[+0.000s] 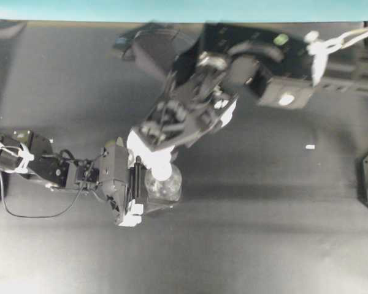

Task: Open the bottle cap by holding the bottle with the left arm and twisting the cap with the right arm.
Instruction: 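Swing the right gripper over the bottle and close on the white cap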

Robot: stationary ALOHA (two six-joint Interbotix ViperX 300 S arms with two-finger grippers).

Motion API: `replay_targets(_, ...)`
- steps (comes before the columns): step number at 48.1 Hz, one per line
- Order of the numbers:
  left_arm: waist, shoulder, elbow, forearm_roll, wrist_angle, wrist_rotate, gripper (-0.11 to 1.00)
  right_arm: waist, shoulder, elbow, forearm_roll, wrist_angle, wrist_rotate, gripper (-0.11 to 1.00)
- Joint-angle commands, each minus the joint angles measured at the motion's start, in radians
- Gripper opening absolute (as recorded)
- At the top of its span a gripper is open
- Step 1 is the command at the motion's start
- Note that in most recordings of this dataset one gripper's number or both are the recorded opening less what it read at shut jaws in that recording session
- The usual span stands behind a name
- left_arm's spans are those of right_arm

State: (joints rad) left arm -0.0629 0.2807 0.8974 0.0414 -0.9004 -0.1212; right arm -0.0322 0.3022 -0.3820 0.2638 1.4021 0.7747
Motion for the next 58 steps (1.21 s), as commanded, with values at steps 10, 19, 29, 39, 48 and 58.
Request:
replay_targets(10, -0.002, -0.012, -0.006, 0.003, -0.003, -0.002, 0.81, 0.043, 0.023, -0.006, 0.003, -0.075, 0.005, 0.78)
replay_targets(19, 0.000, -0.011, -0.006, 0.003, -0.003, -0.002, 0.81, 0.044, 0.026, 0.008, -0.002, -0.086, 0.005, 0.77)
replay_targets(29, 0.000, -0.011, -0.008, 0.003, -0.003, -0.002, 0.81, 0.048, 0.028, 0.008, -0.009, -0.078, -0.018, 0.63)
replay_targets(39, 0.003, -0.012, -0.008, 0.003, -0.002, -0.002, 0.81, 0.049, 0.028, 0.005, -0.005, -0.041, -0.071, 0.39)
replay_targets(48, 0.006, -0.012, -0.008, 0.003, -0.002, -0.002, 0.81, 0.046, 0.031, -0.002, -0.006, -0.025, -0.213, 0.39)
replay_targets(58, 0.005, -0.012, -0.009, 0.003, -0.002, -0.002, 0.81, 0.049, 0.049, -0.044, -0.005, -0.014, -0.491, 0.39)
